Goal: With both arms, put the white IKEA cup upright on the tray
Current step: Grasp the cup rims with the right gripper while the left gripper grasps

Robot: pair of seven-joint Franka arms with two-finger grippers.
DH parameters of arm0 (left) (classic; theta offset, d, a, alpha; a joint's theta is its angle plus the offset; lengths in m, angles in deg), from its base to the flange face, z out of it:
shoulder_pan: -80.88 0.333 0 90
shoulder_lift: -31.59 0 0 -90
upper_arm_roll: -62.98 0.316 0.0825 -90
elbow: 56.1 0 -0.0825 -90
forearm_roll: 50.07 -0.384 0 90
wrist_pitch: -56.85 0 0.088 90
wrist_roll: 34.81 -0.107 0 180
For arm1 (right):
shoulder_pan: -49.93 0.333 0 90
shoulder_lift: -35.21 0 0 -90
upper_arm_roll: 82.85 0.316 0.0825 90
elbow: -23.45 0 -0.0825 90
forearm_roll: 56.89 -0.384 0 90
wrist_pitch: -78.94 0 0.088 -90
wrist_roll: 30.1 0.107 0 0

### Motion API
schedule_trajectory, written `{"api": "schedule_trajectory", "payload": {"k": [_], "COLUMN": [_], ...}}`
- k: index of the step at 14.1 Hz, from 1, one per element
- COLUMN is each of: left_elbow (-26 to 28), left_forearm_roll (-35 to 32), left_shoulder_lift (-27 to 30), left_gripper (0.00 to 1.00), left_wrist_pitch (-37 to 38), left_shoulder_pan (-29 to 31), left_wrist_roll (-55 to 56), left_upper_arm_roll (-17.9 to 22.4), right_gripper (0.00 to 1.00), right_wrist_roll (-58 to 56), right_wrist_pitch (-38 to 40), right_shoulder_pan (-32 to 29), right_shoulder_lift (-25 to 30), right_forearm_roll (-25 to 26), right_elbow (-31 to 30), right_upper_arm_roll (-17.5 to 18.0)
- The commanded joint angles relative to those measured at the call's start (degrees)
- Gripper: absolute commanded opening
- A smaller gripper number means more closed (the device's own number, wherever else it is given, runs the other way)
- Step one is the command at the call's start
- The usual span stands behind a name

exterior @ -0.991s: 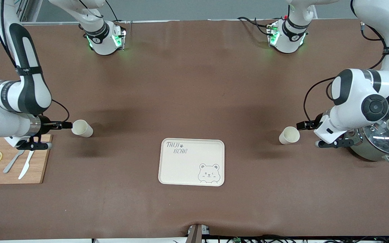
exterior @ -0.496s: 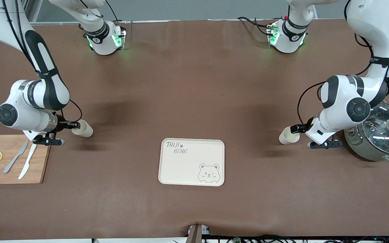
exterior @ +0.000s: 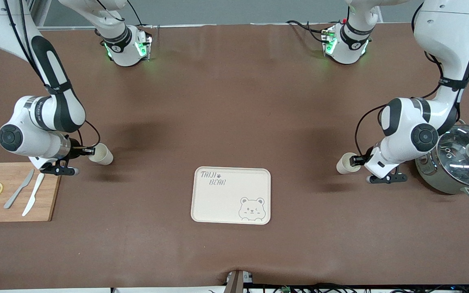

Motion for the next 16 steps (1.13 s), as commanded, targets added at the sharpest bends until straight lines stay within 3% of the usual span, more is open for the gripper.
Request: {"api": "schedule_trajectory", "payload": {"k": [1, 3, 10, 16], "left_elbow": [-0.6, -0.6, -2.3, -5.5], "left_forearm_roll": [0.9, 0.9, 1.0, 1.0], "left_shoulder_lift": [-0.6, -0.6, -0.5, 0.0], "left_gripper": [0.27, 0.01, 0.0, 0.0], "left_wrist_pitch": [-0.5, -0.5, -0.2, 0.2], "left_shoulder_pan": [0.4, 0.4, -0.2, -1.1], "left_wrist_roll": [-0.7, -0.7, -0.3, 0.3], "left_upper_arm_roll": [-0.4, -0.4, -0.4, -2.6], "right_gripper": [0.0, 0.0, 0.0, 0.0], "right_wrist_roll": [1.0, 1.0, 1.1, 1.2], "right_wrist_pitch": [1.2, 5.8, 17.1, 30.3], "right_shoulder_pan": [-0.3, -0.3, 0.1, 1.0], "right_shoulder_lift": [2.4, 2.3, 2.2, 1.8], "right_forearm_roll": [-0.2, -0.2, -0.3, -0.4], "right_elbow": [0.0, 2.8, 11.9, 24.1], "right_upper_arm_roll": [0.2, 0.2, 0.3, 0.4]}}
